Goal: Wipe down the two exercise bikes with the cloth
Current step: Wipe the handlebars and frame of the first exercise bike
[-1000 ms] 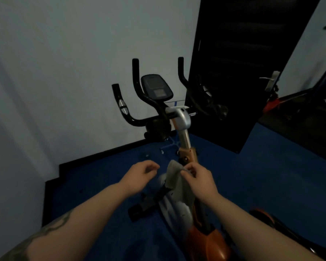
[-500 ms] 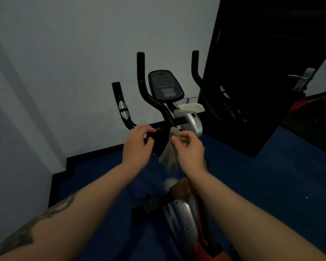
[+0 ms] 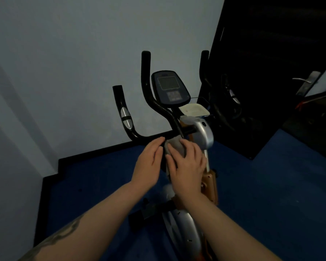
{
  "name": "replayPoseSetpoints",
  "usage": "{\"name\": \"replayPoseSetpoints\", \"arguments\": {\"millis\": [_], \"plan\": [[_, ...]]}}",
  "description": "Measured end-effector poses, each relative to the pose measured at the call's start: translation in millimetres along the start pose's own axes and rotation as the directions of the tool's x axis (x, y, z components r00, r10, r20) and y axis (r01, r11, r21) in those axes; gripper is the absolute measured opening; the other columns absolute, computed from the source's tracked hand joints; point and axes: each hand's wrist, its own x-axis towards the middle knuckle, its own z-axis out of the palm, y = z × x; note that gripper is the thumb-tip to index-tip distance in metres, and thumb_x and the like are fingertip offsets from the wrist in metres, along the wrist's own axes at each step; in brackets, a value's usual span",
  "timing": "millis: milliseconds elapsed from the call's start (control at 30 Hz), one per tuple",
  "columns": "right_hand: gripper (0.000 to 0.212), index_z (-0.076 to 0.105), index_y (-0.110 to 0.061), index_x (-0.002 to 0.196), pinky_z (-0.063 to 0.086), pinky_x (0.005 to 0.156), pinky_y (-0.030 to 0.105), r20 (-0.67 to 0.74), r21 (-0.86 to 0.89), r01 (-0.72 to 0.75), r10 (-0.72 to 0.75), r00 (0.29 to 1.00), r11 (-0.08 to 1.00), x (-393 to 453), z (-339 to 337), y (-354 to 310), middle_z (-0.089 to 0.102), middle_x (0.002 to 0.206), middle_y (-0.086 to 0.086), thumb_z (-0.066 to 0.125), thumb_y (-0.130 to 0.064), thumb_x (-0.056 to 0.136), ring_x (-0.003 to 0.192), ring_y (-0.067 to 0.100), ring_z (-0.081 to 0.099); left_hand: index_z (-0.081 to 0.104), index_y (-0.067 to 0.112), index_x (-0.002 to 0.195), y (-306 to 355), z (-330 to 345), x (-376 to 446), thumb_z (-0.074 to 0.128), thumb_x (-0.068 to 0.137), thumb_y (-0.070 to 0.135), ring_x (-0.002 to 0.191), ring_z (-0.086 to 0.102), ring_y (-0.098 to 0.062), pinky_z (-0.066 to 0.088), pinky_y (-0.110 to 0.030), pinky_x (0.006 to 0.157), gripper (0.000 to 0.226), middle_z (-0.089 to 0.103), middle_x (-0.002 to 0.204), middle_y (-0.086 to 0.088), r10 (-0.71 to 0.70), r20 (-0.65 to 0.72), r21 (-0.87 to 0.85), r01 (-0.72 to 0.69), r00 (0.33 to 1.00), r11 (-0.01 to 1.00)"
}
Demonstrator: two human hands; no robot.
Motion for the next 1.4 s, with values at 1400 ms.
{"name": "replayPoseSetpoints", "arguments": {"millis": [1400], "plan": [[0.026, 0.069, -0.020, 0.118, 0.046, 0.080, 0.032, 0.190, 0.200, 0.057, -0.096, 0.977, 0.978, 56, -31, -17, 0.055, 0.109, 0.002, 0.058, -0.021, 0.094, 0.101, 0.018, 0.051, 0.042, 0.027, 0.141, -14, 2, 0, 0.043, 0.097, 0.039, 0.124, 0.047, 0.006, 0.038, -0.009, 0.098, 0.046, 0.052, 0.130, 0.028, -0.050, 0.040, -0.297, 0.060, 0.998, 0.953]]}}
